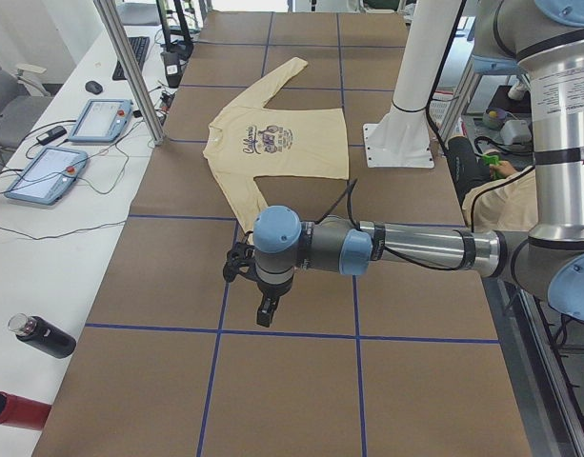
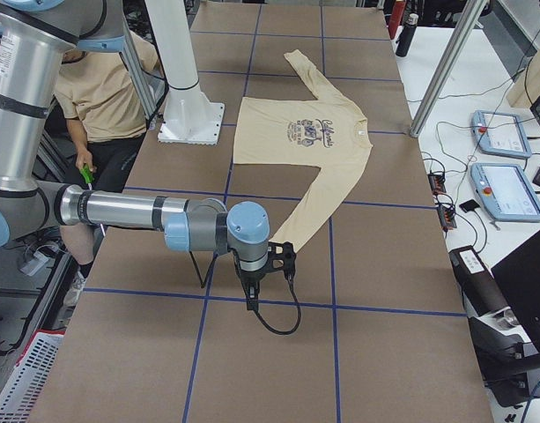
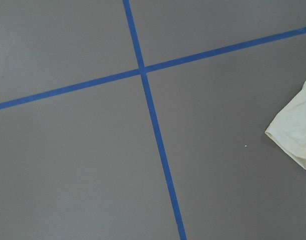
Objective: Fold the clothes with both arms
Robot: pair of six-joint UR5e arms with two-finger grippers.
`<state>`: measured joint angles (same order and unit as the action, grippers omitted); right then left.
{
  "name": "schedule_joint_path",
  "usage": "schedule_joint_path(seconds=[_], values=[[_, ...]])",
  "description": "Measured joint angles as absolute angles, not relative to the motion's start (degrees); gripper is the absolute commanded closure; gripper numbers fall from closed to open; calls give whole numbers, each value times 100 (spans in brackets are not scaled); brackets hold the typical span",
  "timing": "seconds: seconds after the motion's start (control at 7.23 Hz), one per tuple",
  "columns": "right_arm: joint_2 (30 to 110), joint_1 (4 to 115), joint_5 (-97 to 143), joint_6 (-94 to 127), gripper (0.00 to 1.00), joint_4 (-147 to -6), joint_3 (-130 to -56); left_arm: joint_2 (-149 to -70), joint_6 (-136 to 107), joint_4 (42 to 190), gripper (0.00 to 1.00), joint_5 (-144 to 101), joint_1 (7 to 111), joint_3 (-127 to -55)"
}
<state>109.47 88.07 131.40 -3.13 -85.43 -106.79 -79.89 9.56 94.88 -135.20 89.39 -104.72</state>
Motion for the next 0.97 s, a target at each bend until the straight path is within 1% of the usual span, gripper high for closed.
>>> schedule_joint_path(seconds=[0.41, 0.97], values=[[10929, 8806, 13159, -308, 0, -8545, -10683, -7967, 943, 10456, 0, -13465, 8936, -10412], [10909, 8807, 13168, -316, 0, -8543, -10787, -8067, 972, 11048, 0, -13452, 8938, -10418]])
